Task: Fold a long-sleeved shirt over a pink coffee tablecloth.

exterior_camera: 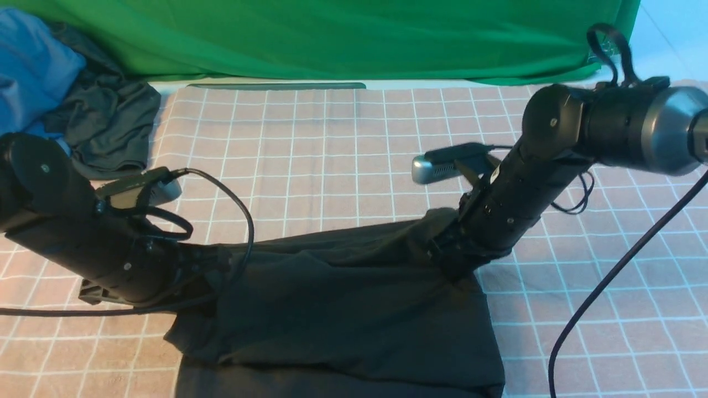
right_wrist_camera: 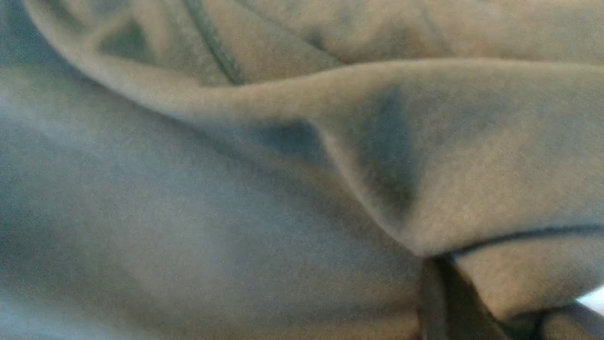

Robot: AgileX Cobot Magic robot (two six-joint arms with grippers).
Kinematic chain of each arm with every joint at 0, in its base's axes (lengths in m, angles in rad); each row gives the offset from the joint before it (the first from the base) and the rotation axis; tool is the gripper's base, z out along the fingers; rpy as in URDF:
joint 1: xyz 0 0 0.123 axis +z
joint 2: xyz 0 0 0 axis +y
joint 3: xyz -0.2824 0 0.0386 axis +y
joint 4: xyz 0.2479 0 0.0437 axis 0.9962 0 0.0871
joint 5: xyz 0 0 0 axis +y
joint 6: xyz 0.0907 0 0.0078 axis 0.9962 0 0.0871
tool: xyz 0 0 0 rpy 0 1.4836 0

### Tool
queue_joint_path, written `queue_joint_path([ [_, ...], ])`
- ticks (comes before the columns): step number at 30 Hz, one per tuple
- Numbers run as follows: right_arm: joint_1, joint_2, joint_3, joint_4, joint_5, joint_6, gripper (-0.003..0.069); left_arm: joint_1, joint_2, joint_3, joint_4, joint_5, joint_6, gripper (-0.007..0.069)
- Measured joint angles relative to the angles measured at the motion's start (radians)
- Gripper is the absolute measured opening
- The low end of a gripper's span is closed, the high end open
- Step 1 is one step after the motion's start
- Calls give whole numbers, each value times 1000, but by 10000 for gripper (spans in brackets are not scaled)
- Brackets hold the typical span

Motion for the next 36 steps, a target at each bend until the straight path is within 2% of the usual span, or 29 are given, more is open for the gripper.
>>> queue_joint_path([
  [6, -71, 0, -96, 2, 67, -3, 113, 0, 0, -56, -72, -17, 0, 66],
  [13, -108, 0, -181, 1, 91, -2, 113, 0, 52, -183, -92, -42, -6, 66],
  [19, -110, 0, -215, -58, 61, 4, 113, 0, 151, -310, -117, -42, -28, 66],
  [21, -112, 0, -239, -127, 58, 50, 113, -2, 192, -350, -131, -35, -43, 66],
  [25, -133, 0, -261, -182, 72, 80, 113, -32, 241, -375, -139, -27, -46, 66],
  [30, -167, 12, -264, -197, 124, 84, 113, -77, 281, -377, -132, -46, -46, 66],
  [36, -177, 38, -266, -197, 122, 97, 113, -82, 290, -377, -122, -88, -46, 66],
])
